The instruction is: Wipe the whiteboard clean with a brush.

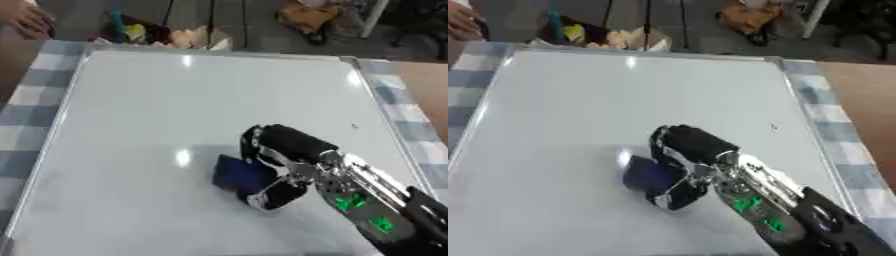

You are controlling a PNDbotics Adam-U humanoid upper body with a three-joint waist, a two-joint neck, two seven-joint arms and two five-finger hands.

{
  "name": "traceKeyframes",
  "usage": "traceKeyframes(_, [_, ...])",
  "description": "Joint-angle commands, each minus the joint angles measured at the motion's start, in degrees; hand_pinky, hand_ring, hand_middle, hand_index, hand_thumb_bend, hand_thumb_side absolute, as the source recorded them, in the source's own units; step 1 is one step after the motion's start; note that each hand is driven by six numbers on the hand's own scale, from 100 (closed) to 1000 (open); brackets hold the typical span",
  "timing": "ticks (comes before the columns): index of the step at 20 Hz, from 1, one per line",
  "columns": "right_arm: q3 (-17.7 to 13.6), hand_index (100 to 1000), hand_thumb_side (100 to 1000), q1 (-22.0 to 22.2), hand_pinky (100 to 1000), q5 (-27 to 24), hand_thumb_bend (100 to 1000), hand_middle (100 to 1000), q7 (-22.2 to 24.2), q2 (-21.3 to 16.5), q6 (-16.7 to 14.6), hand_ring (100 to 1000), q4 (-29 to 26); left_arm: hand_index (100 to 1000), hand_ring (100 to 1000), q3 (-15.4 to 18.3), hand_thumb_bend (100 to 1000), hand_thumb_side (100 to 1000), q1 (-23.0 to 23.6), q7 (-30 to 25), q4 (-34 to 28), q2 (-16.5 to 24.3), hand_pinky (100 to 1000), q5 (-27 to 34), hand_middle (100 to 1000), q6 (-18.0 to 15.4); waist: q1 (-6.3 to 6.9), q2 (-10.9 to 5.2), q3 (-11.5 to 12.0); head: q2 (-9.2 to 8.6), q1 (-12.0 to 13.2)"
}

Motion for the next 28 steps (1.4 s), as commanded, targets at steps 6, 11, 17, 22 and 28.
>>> traceKeyframes(6, [-0.05, 100, 100, -0.78, 502, 0.02, 285, 461, -1.59, -0.52, 0.01, 614, -0.04, 502, 706, -0.23, 144, 963, -0.83, -0.3, -1.02, 0.13, 371, 0.11, 570, 0.02, 0.18, -1.02, -0.01, -0.73, -0.26])
traceKeyframes(11, [-0.12, 100, 100, -0.64, 461, -0.34, 263, 415, -2.26, -0.66, 0.32, 583, -0.24, 501, 706, -0.22, 143, 962, -0.79, -0.36, -1.02, 0.12, 370, 0.09, 571, 0.13, 0.21, -1.07, -0.15, -0.74, -0.24])
traceKeyframes(17, [-0.27, 100, 100, -0.2, 434, -0.91, 224, 394, -2.97, -1.35, 0.7, 565, -1.3, 501, 707, -0.22, 142, 961, -0.7, -0.41, -1.02, 0.19, 370, 0.07, 571, 0.22, 0.33, -1.3, -0.37, -0.57, -0.14])
traceKeyframes(22, [-0.5, 100, 100, 0.42, 417, -1.24, 164, 385, -2.95, -2.28, 0.7, 554, -2.79, 501, 707, -0.21, 141, 960, -0.59, -0.39, -1.02, 0.25, 370, 0.08, 572, 0.31, 0.4, -1.55, -0.6, -0.56, -0.08])
traceKeyframes(28, [-1.06, 100, 100, 1.68, 397, -1.61, 136, 363, -3.0, -3.53, 0.71, 546, -4.75, 501, 706, -0.21, 141, 959, -0.5, -0.37, -1.02, 0.36, 371, 0.12, 572, 0.35, 0.57, -1.8, -1.01, -0.57, 0.1])
